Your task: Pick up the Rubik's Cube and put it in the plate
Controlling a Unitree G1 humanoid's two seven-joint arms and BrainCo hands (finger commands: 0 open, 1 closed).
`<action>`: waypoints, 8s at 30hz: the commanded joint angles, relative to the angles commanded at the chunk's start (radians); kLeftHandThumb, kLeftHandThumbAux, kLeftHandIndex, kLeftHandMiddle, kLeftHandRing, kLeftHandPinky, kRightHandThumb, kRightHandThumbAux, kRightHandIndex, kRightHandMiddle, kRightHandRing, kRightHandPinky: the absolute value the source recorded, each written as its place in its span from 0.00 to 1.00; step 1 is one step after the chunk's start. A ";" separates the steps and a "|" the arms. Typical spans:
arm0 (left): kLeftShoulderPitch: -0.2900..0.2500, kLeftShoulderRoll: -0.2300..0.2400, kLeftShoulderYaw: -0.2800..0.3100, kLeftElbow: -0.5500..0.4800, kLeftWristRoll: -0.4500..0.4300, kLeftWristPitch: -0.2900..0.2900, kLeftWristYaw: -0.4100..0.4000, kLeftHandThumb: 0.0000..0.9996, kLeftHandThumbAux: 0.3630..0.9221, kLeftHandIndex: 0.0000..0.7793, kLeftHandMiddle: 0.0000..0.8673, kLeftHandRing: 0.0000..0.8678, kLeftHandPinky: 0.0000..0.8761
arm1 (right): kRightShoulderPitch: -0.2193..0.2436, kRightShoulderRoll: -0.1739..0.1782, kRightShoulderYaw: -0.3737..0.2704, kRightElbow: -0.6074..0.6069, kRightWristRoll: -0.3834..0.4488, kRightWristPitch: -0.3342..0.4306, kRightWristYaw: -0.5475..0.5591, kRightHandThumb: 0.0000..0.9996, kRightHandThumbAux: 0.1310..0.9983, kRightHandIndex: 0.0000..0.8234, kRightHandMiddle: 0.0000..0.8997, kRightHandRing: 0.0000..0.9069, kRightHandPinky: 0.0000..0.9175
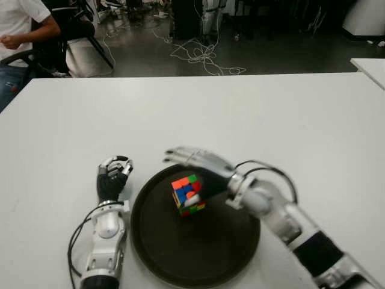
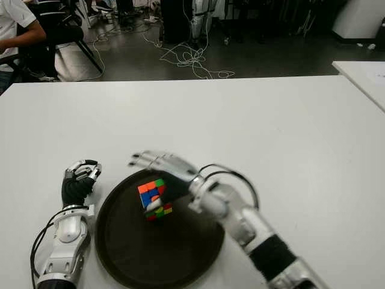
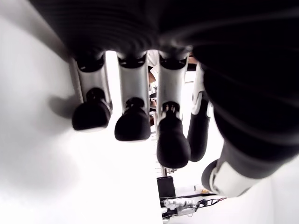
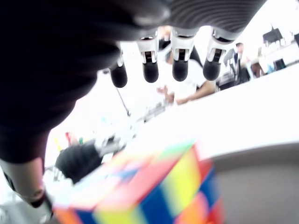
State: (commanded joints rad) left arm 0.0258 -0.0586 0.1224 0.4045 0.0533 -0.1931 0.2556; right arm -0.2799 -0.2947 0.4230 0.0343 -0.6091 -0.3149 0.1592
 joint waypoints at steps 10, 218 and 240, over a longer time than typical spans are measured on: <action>-0.017 0.040 -0.012 0.062 -0.008 -0.044 -0.071 0.71 0.61 0.57 0.92 0.94 0.92 | 0.012 -0.037 -0.135 -0.053 0.015 0.002 -0.092 0.00 0.53 0.00 0.00 0.00 0.00; -0.019 0.060 0.008 0.012 -0.059 -0.007 -0.149 0.70 0.62 0.57 0.93 0.96 0.92 | 0.412 0.347 -0.431 0.077 0.387 0.438 -0.474 0.69 0.69 0.53 0.89 0.90 0.88; -0.017 0.071 -0.002 0.006 -0.031 -0.002 -0.149 0.70 0.62 0.57 0.94 0.95 0.92 | 0.405 0.366 -0.429 0.030 0.365 0.500 -0.495 0.69 0.69 0.53 0.91 0.91 0.89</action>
State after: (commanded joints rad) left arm 0.0091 0.0126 0.1202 0.4106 0.0225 -0.1949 0.1071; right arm 0.1252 0.0715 -0.0056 0.0639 -0.2443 0.1854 -0.3354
